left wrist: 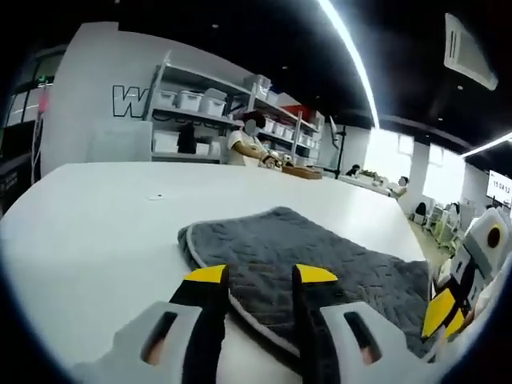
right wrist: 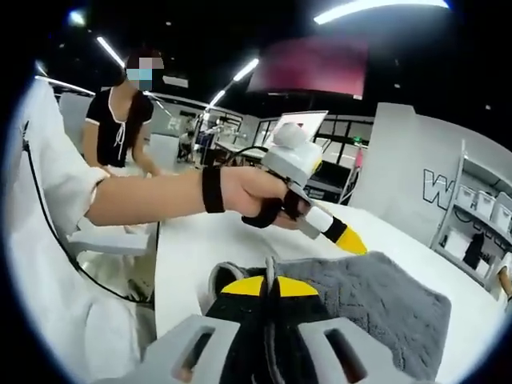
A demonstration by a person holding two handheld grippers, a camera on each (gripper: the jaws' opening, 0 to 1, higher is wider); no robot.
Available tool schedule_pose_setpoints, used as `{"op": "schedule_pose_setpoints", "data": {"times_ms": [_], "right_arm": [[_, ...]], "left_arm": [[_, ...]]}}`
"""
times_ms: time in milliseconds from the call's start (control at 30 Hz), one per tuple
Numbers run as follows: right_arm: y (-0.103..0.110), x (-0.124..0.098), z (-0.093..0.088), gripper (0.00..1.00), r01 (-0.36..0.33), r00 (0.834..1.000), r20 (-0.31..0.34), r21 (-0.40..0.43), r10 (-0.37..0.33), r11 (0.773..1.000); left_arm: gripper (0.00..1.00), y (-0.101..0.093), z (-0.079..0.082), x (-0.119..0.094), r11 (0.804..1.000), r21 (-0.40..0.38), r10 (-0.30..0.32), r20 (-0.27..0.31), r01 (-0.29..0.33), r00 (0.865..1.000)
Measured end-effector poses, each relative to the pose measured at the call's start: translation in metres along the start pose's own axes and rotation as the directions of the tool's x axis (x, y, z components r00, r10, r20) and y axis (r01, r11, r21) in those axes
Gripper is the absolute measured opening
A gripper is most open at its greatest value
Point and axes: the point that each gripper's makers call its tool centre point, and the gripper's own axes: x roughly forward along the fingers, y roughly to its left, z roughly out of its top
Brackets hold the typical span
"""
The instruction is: Open the folded towel by lifting each exposed corner and separating the folded layers until the towel lies flat within the target outline without major curled edges
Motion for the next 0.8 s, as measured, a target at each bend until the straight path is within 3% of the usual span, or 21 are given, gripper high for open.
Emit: {"op": "schedule_pose_setpoints", "data": {"times_ms": [333, 500, 800], "right_arm": [[0.003, 0.0, -0.003, 0.0, -0.004, 1.0, 0.005, 0.008, 0.004, 1.0], [0.009, 0.001, -0.005, 0.0, -0.015, 1.0, 0.005, 0.0, 0.015, 1.0], [0.01, 0.0, -0.004, 0.0, -0.017, 1.0, 0.007, -0.011, 0.017, 1.0]], "left_arm": [[0.29, 0.018, -0.008, 0.014, 0.998, 0.012, 0.062, -0.043, -0.062, 0.997], [0.32, 0.025, -0.013, 0.016, 0.993, 0.063, 0.103, -0.074, -0.099, 0.992], [0.34, 0.03, -0.018, 0.024, 0.994, 0.052, 0.1, -0.096, -0.095, 0.99]]}}
